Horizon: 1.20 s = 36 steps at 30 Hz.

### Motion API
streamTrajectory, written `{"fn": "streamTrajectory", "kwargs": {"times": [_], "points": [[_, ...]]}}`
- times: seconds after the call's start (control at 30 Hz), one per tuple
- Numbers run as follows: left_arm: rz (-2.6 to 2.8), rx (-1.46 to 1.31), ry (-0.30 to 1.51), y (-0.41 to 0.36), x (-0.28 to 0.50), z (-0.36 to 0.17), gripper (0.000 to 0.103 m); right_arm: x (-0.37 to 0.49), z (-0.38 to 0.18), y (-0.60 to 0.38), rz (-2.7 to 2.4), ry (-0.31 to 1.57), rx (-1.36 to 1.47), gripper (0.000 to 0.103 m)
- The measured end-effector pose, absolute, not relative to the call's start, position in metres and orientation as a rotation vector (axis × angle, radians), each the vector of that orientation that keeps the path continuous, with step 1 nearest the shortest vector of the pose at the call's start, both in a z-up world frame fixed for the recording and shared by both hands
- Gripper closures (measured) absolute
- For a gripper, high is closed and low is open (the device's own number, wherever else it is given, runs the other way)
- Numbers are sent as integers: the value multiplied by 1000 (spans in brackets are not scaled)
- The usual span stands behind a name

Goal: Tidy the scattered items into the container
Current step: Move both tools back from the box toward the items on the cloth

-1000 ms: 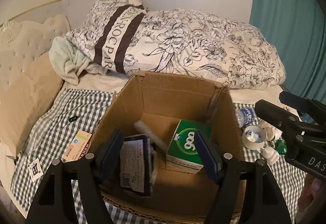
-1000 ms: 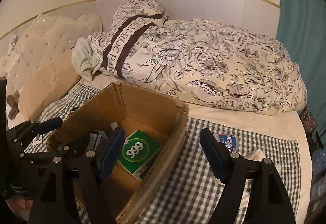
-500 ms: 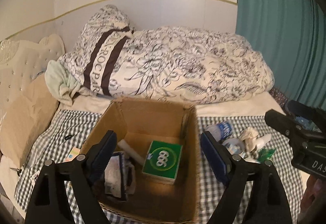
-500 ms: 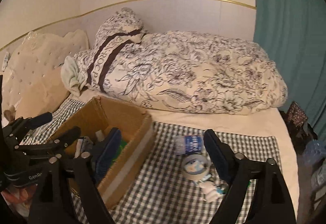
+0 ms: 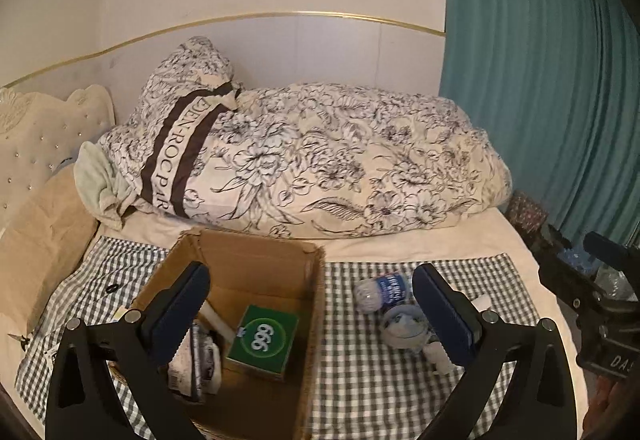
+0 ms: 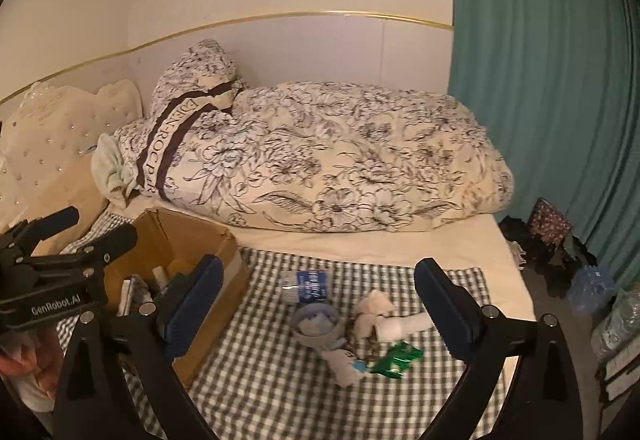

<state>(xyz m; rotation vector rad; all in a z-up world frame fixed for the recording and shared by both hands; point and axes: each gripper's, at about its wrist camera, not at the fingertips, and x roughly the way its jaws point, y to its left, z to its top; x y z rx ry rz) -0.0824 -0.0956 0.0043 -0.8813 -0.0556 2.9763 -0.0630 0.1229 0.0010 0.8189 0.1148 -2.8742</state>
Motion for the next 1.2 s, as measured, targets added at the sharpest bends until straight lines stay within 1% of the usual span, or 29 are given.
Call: {"fn": "streamTrajectory", "kwargs": {"times": [0.13,0.27,0.57,0.87,1.03,1.2], "points": [[2955,-865,-41,-80,-81,9,0,-56,4,142,-2913,114,831,5],[2927,-845,-32,-65,-80,11,0,-52,5,161,-2952,109,840,0],[2885,-837,6,-34,-86,5,0,-50,2,204,-3017,63,876,0],[2868,-846,49,-16,-93,-4,0,-60,-14,224,-3027,19,926,0],[2852,-815,24,-6,-95,-2,0,-64,-26,225,-3010,42,953,0],[2829,-837,54,9,-104,-12,0,-69,-37,236,-3013,35,986,0]]}}
